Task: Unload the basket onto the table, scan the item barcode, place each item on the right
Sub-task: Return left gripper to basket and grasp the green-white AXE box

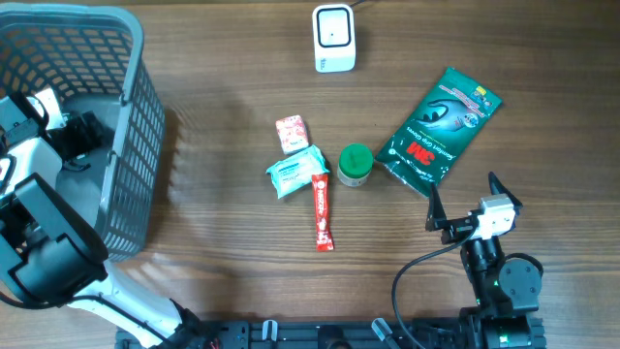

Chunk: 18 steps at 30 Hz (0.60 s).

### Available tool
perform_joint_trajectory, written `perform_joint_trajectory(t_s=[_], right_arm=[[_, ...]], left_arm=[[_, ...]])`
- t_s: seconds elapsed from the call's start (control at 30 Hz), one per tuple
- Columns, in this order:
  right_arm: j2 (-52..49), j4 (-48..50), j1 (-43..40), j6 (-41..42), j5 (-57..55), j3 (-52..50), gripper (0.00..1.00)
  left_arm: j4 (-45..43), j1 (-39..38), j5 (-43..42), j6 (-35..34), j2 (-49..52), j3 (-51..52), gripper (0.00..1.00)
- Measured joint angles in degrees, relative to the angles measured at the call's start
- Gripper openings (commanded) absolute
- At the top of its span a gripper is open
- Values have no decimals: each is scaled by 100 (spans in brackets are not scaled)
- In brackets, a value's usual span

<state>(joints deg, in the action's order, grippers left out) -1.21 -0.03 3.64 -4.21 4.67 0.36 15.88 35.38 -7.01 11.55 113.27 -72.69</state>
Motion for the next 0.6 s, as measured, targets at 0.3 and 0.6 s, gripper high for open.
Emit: perform_joint_trajectory(t_s=[0.3, 0.6], right_arm=[[0, 0, 0, 0, 0, 0, 100], [0, 0, 0, 0, 0, 0, 100]], left_arm=[[-173, -11, 15, -17, 236, -101, 42], [-151, 17, 48, -26, 291, -153, 27]])
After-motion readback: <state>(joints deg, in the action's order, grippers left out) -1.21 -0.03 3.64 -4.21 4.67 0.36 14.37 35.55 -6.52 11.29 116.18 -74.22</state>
